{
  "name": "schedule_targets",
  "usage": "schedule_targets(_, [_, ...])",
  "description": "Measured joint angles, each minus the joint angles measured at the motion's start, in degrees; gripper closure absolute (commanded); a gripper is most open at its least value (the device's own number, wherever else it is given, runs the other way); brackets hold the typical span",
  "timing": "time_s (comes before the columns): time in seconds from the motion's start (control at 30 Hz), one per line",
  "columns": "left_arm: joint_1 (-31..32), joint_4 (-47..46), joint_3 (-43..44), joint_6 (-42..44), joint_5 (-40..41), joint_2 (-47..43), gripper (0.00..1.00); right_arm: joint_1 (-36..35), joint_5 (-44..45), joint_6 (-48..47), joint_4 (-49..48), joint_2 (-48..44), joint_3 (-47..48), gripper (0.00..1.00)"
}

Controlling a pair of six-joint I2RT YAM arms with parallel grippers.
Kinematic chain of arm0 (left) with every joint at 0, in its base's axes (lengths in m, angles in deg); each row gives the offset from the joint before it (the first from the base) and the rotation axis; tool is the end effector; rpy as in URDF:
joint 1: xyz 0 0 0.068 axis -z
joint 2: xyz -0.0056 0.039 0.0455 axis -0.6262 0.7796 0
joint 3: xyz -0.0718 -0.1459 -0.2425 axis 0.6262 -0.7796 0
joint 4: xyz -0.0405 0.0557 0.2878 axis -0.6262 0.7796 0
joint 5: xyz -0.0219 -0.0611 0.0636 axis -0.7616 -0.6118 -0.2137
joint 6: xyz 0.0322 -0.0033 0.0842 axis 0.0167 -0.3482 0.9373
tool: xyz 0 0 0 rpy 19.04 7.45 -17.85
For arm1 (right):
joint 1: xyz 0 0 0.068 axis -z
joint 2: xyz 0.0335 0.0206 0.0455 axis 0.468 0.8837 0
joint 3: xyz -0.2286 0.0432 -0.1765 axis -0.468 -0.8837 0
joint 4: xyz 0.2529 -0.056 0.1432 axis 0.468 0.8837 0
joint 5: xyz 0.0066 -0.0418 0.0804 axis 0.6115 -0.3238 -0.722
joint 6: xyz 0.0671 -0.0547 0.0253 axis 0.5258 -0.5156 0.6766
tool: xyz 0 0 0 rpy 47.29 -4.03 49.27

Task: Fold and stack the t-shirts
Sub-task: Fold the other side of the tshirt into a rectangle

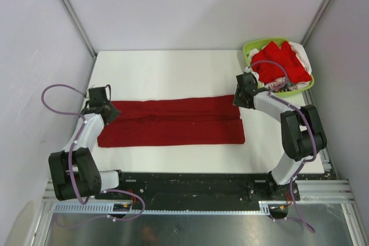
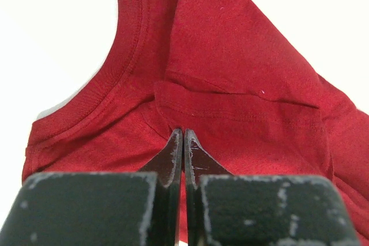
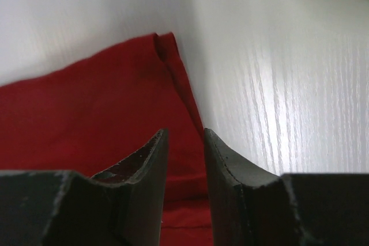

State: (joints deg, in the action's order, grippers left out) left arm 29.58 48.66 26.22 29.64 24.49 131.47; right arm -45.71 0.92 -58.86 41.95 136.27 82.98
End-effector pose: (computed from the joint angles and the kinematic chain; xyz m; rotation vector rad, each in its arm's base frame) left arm 0.3025 0.0605 0.1851 -0.8819 2.2948 0.0168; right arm 0.4032 0.1105 0.1608 0.2553 2.4246 0.0542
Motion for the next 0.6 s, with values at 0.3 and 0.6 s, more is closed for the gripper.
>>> schedule_targets(0.3, [0.00, -0.04, -0.04, 0.00, 0.02, 0.00, 1.00, -0.15, -0.11, 0.22, 0.44, 0.00, -2.91, 0.64])
schedule_targets(0.6, [0.00, -0.07, -0.04, 0.00, 0.02, 0.00, 1.00, -0.35, -0.61, 0.96, 0.04, 0.00, -5.46, 0.64])
